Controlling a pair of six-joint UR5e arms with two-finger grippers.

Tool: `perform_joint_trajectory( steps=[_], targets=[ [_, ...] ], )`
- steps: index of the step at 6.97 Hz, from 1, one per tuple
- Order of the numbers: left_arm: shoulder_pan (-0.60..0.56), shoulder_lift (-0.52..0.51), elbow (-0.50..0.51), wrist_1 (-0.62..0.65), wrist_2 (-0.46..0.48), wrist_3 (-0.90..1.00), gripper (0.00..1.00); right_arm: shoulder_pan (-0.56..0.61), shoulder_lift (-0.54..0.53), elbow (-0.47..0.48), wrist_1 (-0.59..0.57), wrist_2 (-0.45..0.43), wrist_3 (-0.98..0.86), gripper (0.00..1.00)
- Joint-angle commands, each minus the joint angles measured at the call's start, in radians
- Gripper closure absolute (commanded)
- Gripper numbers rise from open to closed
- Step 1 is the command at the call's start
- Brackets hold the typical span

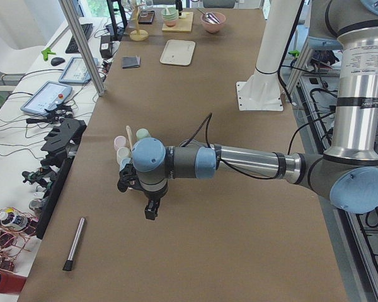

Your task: Pick up and place green cup on tray

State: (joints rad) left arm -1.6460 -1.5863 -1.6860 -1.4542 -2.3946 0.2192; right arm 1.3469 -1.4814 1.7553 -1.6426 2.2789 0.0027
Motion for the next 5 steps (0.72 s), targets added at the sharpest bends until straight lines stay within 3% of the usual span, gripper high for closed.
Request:
perform_joint_trajectory(
  steps=[1, 4, 5],
  targets=[
    [0.0, -0.02, -0.006, 0.0, 0.0, 0.0, 0.02, -0.002, -0.003, 0.012, 0.006, 0.013, 0.002, 0.0],
    [0.0, -0.034, -0.075, 0.0, 0.002, 0.002, 0.02, -0.049, 0.012, 0.009, 0.0, -0.004, 0.016, 0.0],
    [0.0, -0.029, -0.099, 0.0, 0.003, 0.006, 0.02, -0.061, 0.015, 0.01, 0.0, -0.002, 0.128, 0.0]
  ],
)
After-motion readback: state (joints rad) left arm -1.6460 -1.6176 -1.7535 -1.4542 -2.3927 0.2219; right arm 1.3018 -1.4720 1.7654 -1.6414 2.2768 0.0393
